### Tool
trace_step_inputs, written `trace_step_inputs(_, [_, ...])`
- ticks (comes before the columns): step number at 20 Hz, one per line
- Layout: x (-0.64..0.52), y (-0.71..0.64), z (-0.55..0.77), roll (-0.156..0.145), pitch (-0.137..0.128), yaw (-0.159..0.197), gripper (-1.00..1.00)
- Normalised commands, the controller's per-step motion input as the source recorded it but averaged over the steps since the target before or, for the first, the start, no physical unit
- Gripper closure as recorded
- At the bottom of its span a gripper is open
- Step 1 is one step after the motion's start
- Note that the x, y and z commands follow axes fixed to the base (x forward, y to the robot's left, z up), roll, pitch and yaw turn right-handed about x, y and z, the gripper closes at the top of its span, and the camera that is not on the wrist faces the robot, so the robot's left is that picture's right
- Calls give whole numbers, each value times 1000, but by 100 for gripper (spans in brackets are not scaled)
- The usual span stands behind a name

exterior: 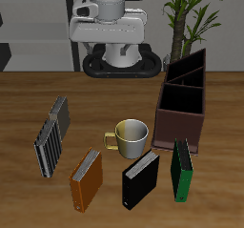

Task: Place the yellow book into the left desk caddy's back compartment

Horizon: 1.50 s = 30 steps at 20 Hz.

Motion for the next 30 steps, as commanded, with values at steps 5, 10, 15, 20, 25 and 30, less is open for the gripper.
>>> trace_step_inputs(5, [-114, -537, -1, -56, -14, -5, -100])
trace_step_inputs(10, [-62, -484, -56, -58, -3, -7, -100])
trace_step_inputs(15, [-53, -596, -78, -62, -7, -5, -100])
trace_step_inputs(20, [21, -450, -177, -80, -10, -19, -100])
trace_step_inputs(25, [43, -198, -342, -39, 14, -27, -100])
trace_step_inputs(30, [61, 45, -386, 8, 28, -1, -100])
